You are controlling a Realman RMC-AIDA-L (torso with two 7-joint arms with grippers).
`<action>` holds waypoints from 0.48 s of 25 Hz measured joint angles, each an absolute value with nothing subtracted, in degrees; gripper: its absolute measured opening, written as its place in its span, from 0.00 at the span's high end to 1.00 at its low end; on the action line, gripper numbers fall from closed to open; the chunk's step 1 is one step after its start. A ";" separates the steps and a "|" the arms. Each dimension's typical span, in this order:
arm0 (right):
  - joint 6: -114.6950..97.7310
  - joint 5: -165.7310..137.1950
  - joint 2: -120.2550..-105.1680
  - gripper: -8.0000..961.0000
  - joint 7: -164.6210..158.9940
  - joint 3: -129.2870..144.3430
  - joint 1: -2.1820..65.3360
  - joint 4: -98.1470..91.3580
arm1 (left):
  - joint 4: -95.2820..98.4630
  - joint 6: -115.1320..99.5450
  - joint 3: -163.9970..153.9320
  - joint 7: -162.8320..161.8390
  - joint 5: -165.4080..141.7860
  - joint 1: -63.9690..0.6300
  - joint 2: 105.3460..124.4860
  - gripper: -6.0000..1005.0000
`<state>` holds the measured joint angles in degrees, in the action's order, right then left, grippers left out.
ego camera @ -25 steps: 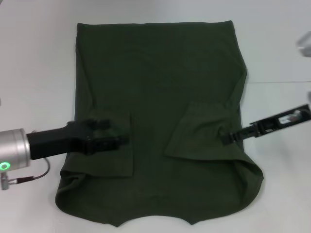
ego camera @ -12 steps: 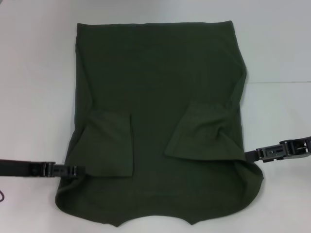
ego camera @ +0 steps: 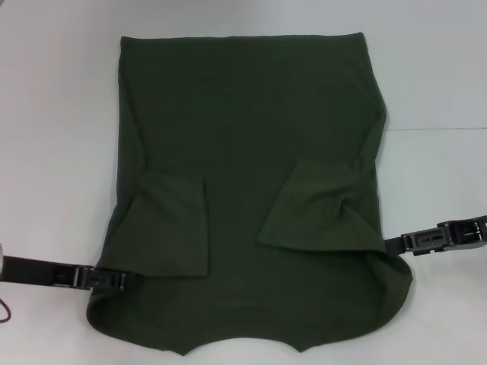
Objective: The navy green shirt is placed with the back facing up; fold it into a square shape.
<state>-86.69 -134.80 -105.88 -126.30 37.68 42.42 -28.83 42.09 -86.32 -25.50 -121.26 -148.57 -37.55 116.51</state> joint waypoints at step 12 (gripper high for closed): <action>-85.83 -134.79 -106.00 0.03 -126.30 38.30 42.82 -28.83 | 39.74 -81.74 -29.91 -122.05 -148.44 -38.89 117.07 0.06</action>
